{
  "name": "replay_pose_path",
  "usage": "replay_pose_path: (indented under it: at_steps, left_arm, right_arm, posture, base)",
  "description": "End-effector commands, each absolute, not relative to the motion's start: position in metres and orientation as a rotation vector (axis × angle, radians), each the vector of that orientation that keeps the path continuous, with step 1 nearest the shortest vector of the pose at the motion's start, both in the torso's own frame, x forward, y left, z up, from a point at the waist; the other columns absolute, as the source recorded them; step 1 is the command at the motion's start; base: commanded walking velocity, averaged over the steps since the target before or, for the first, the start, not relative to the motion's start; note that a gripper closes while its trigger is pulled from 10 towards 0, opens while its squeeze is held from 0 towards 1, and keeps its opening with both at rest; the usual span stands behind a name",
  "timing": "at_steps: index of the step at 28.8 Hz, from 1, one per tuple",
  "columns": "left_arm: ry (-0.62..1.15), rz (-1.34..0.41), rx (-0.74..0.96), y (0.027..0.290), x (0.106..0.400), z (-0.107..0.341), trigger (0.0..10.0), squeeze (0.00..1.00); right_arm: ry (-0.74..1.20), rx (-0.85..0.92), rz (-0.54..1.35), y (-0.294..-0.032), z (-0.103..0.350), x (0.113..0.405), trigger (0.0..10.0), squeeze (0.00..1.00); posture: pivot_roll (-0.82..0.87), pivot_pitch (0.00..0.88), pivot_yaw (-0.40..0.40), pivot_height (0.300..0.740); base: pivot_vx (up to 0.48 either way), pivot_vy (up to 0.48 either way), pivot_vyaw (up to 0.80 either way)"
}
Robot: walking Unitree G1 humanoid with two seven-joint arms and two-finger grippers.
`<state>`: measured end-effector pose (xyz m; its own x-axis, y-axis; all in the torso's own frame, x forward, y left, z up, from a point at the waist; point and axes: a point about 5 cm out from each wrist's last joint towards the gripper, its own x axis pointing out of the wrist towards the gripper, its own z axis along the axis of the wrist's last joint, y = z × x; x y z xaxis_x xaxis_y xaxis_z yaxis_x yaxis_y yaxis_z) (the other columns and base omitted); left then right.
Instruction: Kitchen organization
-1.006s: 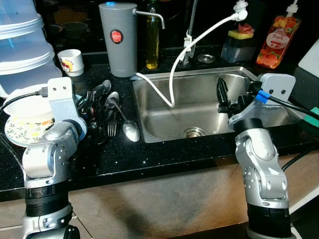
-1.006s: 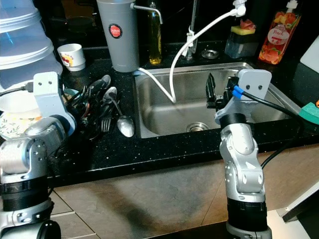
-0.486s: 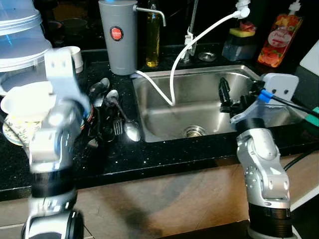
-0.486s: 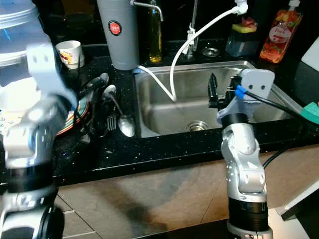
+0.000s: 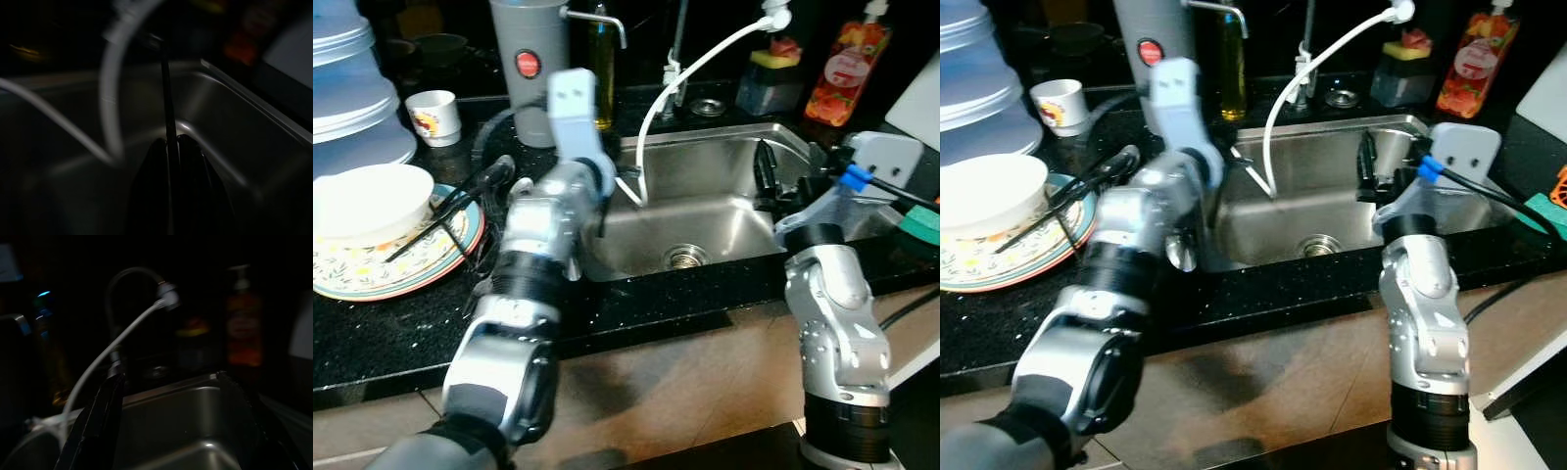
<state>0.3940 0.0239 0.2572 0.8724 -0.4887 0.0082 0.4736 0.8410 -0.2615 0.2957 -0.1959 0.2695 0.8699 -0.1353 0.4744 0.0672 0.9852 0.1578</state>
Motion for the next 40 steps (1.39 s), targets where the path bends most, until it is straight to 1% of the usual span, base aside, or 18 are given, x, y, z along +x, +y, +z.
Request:
replay_pose_path:
  at_steps: [1,3,6,7,8,9,10,13,16,17,19,21,25,27,29,35,38,40]
  left_arm:
    - [0.057,-0.528,-0.195,0.013,0.395,0.253,10.0,1.00]
    - [0.047,-0.513,-0.171,0.012,0.396,0.252,10.0,1.00]
    - [-0.054,-0.477,-0.173,0.018,0.399,0.269,10.0,1.00]
    - [-0.121,-0.471,-0.180,0.024,0.399,0.282,10.0,0.32]
    - [-0.121,-0.471,-0.180,0.024,0.399,0.282,10.0,0.32]
    - [-0.163,-0.452,-0.168,0.034,0.400,0.292,10.0,0.00]
    - [-0.163,-0.452,-0.168,0.034,0.400,0.292,10.0,0.00]
    - [-0.079,-0.397,-0.076,0.067,0.403,0.285,10.0,0.00]
    - [0.014,-0.361,-0.072,0.106,0.387,0.262,10.0,0.00]
    - [0.014,-0.361,-0.072,0.106,0.387,0.262,10.0,0.00]
    - [0.055,-0.277,-0.035,0.127,0.374,0.247,10.0,0.00]
    - [0.059,-0.226,-0.009,0.137,0.369,0.243,10.0,0.00]
    - [0.038,-0.118,0.106,0.168,0.358,0.246,10.0,0.00]
    - [0.072,-0.073,0.074,0.192,0.352,0.254,10.0,0.00]
    - [0.100,-0.049,0.011,0.206,0.349,0.258,10.0,0.00]
    - [0.198,-0.033,-0.015,0.213,0.335,0.238,10.0,0.00]
    - [0.186,-0.052,-0.021,0.207,0.330,0.238,10.0,0.00]
    - [0.136,0.008,0.042,0.204,0.324,0.240,10.0,0.00]
  right_arm:
    - [-0.514,0.146,-0.136,-0.202,0.273,0.291,10.0,0.00]
    - [-0.519,0.141,-0.147,-0.205,0.274,0.290,10.0,0.00]
    - [-0.531,0.124,-0.155,-0.207,0.276,0.287,10.0,0.00]
    - [-0.535,0.121,-0.147,-0.206,0.277,0.287,10.0,0.00]
    - [-0.535,0.121,-0.147,-0.206,0.277,0.287,10.0,0.00]
    - [-0.539,0.117,-0.119,-0.202,0.278,0.288,10.0,0.00]
    - [-0.539,0.117,-0.119,-0.202,0.278,0.288,10.0,0.00]
    - [-0.539,0.107,0.003,-0.183,0.281,0.290,10.0,0.00]
    - [-0.530,0.109,0.106,-0.167,0.281,0.290,10.0,0.00]
    - [-0.530,0.109,0.106,-0.167,0.281,0.290,10.0,0.00]
    - [-0.520,0.115,0.143,-0.162,0.279,0.291,10.0,0.00]
    - [-0.514,0.120,0.153,-0.160,0.278,0.292,10.0,0.00]
    - [-0.501,0.136,0.172,-0.156,0.276,0.295,10.0,0.00]
    - [-0.495,0.140,0.184,-0.154,0.275,0.296,10.0,0.00]
    - [-0.493,0.140,0.188,-0.154,0.274,0.296,10.0,0.00]
    - [-0.486,0.144,0.180,-0.156,0.271,0.295,10.0,0.00]
    - [-0.482,0.139,0.180,-0.157,0.270,0.295,10.0,0.00]
    - [-0.483,0.138,0.179,-0.158,0.271,0.295,10.0,0.00]
  posture:
    - [-0.12,0.000,0.037,0.740]
    - [-0.12,0.000,0.037,0.740]
    - [-0.12,0.000,0.037,0.740]
    - [-0.11,0.000,0.034,0.740]
    - [-0.11,0.000,0.034,0.740]
    - [-0.11,0.000,0.034,0.740]
    - [-0.11,0.000,0.034,0.740]
    - [-0.06,0.000,0.021,0.740]
    - [-0.02,0.002,0.009,0.740]
    - [-0.02,0.002,0.009,0.740]
    - [-0.01,0.004,0.004,0.740]
    - [0.01,0.009,-0.003,0.740]
    - [0.01,0.009,-0.003,0.740]
    - [0.04,0.005,-0.009,0.740]
    - [0.04,0.005,-0.009,0.740]
    - [0.03,0.008,-0.001,0.740]
    - [0.03,0.010,-0.003,0.740]
    - [0.03,0.008,-0.001,0.740]
  base:
    - [0.000,0.000,0.00]
    - [0.000,0.000,0.00]
    - [0.000,0.000,0.00]
    - [0.000,0.000,0.00]
    - [0.000,0.000,0.00]
    - [0.000,0.000,0.00]
    - [0.000,0.000,0.00]
    - [0.000,0.000,0.00]
    - [0.000,0.000,0.00]
    - [0.000,0.000,0.00]
    - [0.000,0.000,0.00]
    - [0.000,0.000,0.00]
    - [0.000,0.000,0.00]
    - [0.000,0.000,0.00]
    - [0.000,0.000,0.00]
    - [0.000,0.000,0.00]
    - [0.000,0.000,0.00]
    - [0.000,0.000,0.00]
